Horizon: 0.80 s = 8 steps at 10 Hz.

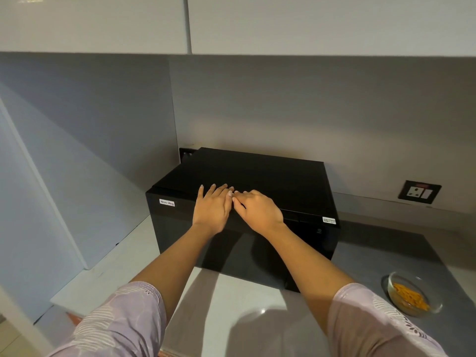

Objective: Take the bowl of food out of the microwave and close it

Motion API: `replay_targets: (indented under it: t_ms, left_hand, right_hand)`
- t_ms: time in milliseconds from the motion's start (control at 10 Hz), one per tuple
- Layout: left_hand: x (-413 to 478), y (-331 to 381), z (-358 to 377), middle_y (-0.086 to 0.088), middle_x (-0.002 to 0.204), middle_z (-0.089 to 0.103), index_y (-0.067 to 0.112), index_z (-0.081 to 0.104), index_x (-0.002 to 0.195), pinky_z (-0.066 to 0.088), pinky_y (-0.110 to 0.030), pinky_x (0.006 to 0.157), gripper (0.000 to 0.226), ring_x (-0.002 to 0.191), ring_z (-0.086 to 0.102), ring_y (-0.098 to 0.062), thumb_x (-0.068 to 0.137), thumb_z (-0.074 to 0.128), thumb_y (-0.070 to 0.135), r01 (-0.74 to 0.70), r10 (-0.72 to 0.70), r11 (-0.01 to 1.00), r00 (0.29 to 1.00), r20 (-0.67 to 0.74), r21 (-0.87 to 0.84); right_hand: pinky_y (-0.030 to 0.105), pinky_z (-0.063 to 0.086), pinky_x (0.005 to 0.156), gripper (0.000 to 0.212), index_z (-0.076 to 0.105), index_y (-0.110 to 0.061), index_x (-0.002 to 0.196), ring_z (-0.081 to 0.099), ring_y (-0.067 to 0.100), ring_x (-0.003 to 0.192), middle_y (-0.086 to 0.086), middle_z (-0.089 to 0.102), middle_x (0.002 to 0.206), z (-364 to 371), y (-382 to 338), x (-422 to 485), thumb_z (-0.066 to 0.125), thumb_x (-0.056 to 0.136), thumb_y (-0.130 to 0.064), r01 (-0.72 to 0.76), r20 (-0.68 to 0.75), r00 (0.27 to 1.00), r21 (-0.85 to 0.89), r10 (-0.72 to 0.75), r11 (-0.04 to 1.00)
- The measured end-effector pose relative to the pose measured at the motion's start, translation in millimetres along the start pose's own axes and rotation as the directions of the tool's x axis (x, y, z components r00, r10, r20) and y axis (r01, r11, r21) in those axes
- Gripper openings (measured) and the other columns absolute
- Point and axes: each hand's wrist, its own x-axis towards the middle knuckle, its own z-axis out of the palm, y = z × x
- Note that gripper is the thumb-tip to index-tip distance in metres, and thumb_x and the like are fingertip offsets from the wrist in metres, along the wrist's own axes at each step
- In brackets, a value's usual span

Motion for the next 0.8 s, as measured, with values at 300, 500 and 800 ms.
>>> replay_targets:
  t_ms: [300,500,800]
  left_hand:
    - [1.5,-0.9,3.7,-0.005,0.153,0.039,0.019,0.035,0.146,0.013,-0.052,0.120,0.049,0.144,0.031,-0.028,0.098,0.043,0.026,-0.014,0.015,1.000,1.000,-0.021,0.028]
    - [-0.1,-1.4,2.6,-0.004,0.154,0.038,0.020,0.033,0.147,0.013,-0.051,0.120,0.047,0.145,0.028,-0.027,0.101,0.033,0.030,0.000,0.000,1.000,1.000,-0.003,-0.010]
    - [0.5,-5.6,-8.1,-0.001,0.160,0.023,0.020,0.025,0.151,0.001,-0.051,0.121,0.056,0.150,0.008,-0.023,0.102,0.016,0.046,0.009,0.012,0.980,0.994,0.108,-0.197]
  right_hand:
    - [0.033,0.056,0.084,0.035,0.061,-0.015,0.122,0.065,0.017,0.106,0.002,0.072,0.109,2.7,1.3,-0.5,0.040,0.100,-0.033,0.046,-0.062,0.997,-0.057,-0.049,0.997]
    - [0.033,0.055,0.086,0.038,0.059,-0.020,0.125,0.062,0.013,0.110,-0.002,0.069,0.117,-1.0,0.0,-1.4,0.035,0.101,-0.036,0.004,-0.044,0.999,0.012,-0.003,1.000]
    - [0.038,0.041,0.106,0.042,0.045,-0.025,0.141,0.040,0.013,0.138,-0.004,0.050,0.145,-18.9,-7.7,-9.9,0.038,0.101,-0.036,-0.192,0.155,0.975,0.217,0.160,0.957]
